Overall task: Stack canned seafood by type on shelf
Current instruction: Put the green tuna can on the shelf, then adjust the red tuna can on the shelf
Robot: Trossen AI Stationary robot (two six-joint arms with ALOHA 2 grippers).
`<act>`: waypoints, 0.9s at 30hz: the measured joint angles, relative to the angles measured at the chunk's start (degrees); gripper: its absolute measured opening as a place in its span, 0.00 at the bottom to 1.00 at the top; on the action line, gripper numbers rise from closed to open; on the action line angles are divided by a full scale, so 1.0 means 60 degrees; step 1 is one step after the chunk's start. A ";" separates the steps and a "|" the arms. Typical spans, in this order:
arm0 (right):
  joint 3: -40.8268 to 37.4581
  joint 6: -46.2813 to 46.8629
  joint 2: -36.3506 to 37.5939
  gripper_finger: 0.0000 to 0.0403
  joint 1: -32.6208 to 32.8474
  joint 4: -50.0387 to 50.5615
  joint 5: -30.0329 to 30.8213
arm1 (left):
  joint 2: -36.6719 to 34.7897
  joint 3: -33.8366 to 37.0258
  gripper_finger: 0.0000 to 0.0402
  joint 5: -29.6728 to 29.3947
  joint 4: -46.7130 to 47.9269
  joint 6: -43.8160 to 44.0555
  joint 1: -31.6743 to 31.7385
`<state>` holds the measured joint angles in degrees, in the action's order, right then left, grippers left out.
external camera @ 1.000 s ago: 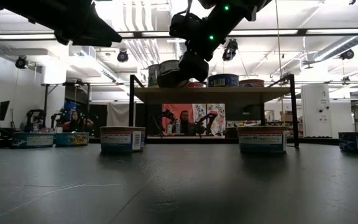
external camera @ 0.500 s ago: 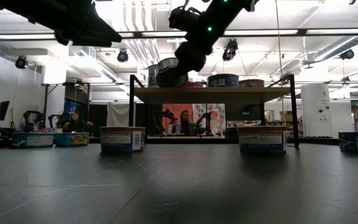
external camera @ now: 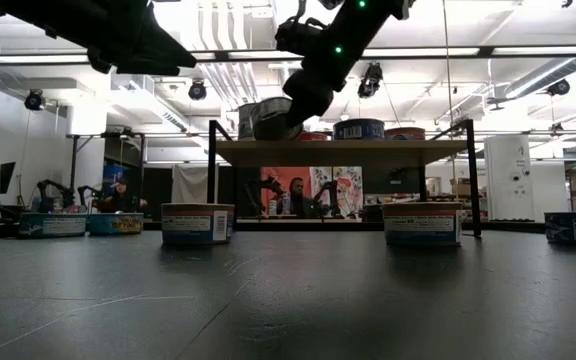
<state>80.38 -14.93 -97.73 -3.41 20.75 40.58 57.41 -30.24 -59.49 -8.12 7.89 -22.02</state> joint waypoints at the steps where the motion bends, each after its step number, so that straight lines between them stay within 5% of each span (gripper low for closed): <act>1: 0.0028 0.0007 0.0000 0.78 -0.0012 0.0007 0.0005 | 0.0000 0.0000 0.75 0.0001 0.0003 0.0021 0.0001; 27: 0.1508 0.1353 0.0078 0.78 -0.0064 0.3435 0.0014 | 0.0004 0.0000 0.75 0.0005 0.0007 0.0027 0.0001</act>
<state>89.43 -6.81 -97.27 -3.79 41.36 40.66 57.43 -30.24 -59.46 -8.08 8.05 -22.02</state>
